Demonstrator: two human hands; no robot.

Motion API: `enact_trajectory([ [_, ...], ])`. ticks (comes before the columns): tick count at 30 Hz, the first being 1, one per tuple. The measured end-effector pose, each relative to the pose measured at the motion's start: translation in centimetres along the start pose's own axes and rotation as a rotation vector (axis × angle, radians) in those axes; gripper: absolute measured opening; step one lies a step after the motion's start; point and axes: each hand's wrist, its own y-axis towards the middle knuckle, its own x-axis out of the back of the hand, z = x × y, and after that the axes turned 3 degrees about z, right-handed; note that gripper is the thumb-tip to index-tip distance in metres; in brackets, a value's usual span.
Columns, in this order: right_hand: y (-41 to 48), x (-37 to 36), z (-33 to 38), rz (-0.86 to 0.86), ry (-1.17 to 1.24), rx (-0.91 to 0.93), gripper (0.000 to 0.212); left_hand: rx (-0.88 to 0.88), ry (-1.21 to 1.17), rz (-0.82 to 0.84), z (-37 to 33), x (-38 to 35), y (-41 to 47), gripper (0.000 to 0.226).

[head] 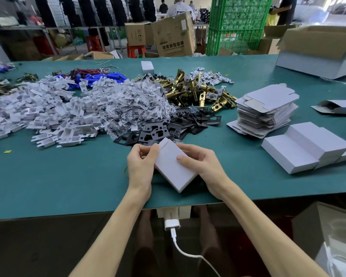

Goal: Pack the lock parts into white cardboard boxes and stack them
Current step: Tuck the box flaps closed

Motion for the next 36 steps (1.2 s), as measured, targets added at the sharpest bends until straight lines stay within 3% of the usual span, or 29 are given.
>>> enact_trajectory([
  [5,-0.12,0.06,0.35,0.024,0.075,-0.019,0.036,-0.001,-0.051,0.005,0.00,0.01,0.02,0.025],
  [9,-0.17,0.17,0.44,0.043,0.109,-0.028,0.036,-0.038,-0.052,0.060,0.12,0.07,-0.03,0.012],
  [17,-0.28,0.26,0.53,0.073,0.123,-0.036,0.037,-0.010,-0.115,0.123,-0.28,0.04,-0.45,0.026],
  [36,-0.38,0.37,0.80,0.117,0.158,-0.048,0.036,-0.001,-0.146,0.139,-0.18,0.29,-0.35,0.020],
])
